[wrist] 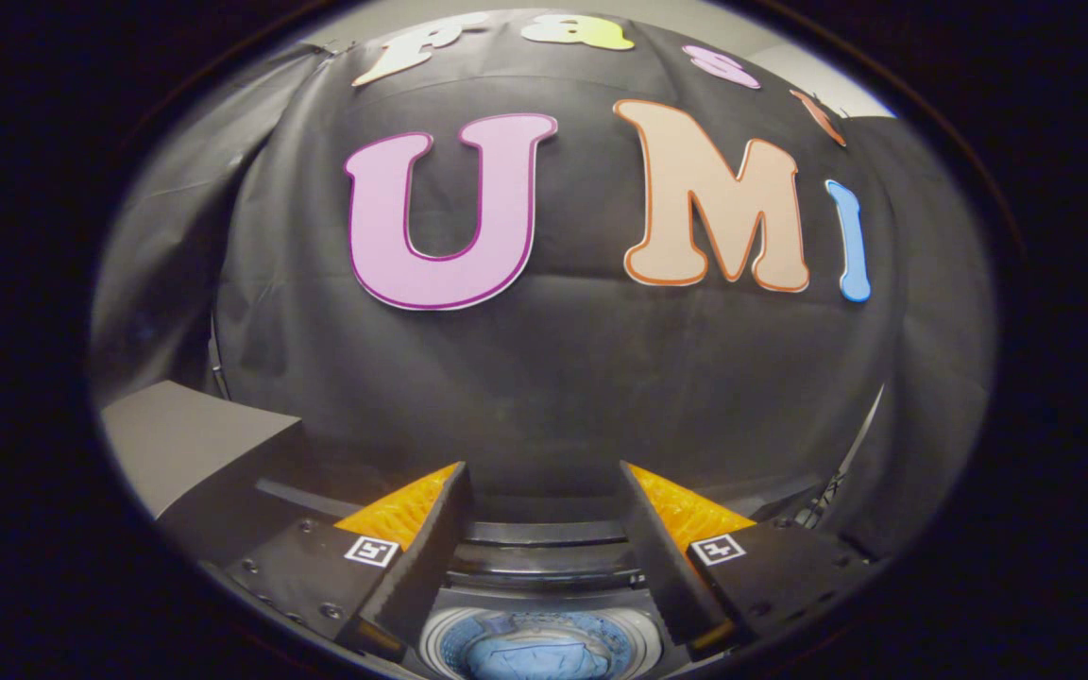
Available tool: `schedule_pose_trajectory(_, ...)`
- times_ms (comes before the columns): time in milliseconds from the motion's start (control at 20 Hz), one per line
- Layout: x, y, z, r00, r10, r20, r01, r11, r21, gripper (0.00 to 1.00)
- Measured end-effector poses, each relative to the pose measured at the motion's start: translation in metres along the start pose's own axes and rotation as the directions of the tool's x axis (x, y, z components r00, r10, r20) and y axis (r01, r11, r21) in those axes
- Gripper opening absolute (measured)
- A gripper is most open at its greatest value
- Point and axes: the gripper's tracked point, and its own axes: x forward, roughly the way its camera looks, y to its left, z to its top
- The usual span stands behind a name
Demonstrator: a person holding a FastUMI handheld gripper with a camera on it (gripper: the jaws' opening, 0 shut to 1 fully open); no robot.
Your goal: Put the clothes into the washing machine and then close the washing machine lid.
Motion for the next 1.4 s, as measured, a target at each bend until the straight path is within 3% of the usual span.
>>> schedule_pose_trajectory(1400, 0.02, 0.004, -0.005, 0.998, -0.022, 0.051, 0.022, 1.0, 0.01, 0.96)
